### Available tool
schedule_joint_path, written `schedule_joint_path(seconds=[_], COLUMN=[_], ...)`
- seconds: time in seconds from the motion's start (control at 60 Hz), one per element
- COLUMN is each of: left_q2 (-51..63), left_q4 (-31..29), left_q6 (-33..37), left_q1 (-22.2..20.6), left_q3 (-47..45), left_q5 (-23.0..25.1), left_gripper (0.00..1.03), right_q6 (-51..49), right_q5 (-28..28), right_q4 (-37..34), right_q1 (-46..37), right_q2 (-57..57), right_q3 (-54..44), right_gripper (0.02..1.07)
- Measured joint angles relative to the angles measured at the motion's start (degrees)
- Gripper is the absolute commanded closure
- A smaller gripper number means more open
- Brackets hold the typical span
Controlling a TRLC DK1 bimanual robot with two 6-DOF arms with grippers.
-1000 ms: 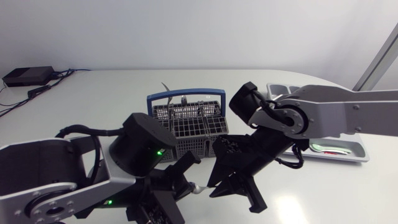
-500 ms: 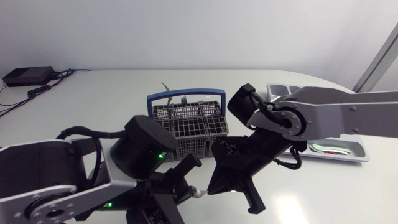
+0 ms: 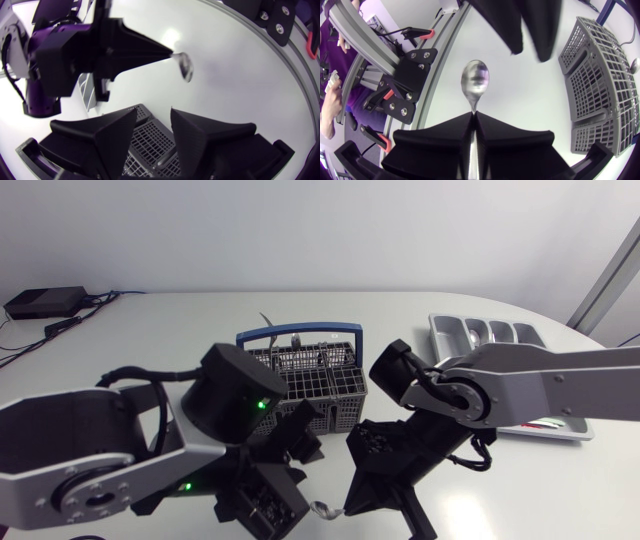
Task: Unload the cutlery basket into the drawer organizer.
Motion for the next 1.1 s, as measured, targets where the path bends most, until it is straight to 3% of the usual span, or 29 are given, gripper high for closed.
schedule_joint_path(seconds=[0.1, 0.217, 0.6, 0.833, 1.1], left_q2=[1.1, 3.0, 6.9, 6.8, 6.8], left_q4=[0.4, -0.2, -0.3, -0.6, -4.2], left_q6=[-2.8, -7.8, -26.6, -33.3, -38.2], left_q1=[1.6, 4.2, 13.0, 17.7, 24.0], left_q3=[3.5, 8.2, 18.4, 21.8, 24.5], left_q5=[-0.5, -0.5, -0.5, -1.1, -1.4], left_gripper=[0.07, 0.07, 0.06, 0.06, 0.06], right_q6=[-0.3, -2.8, -22.5, -36.8, -48.2], right_q5=[0.0, 0.3, 2.7, 3.3, 5.2], right_q4=[0.0, 0.0, -2.4, -7.0, -7.7], right_q1=[-1.9, -7.3, -38.7, -55.4, -67.7], right_q2=[-0.7, -2.0, -2.5, 5.4, 16.3], right_q3=[-2.0, -4.2, -5.7, 1.9, 12.5], right_gripper=[1.01, 1.01, 1.01, 1.01, 1.01])
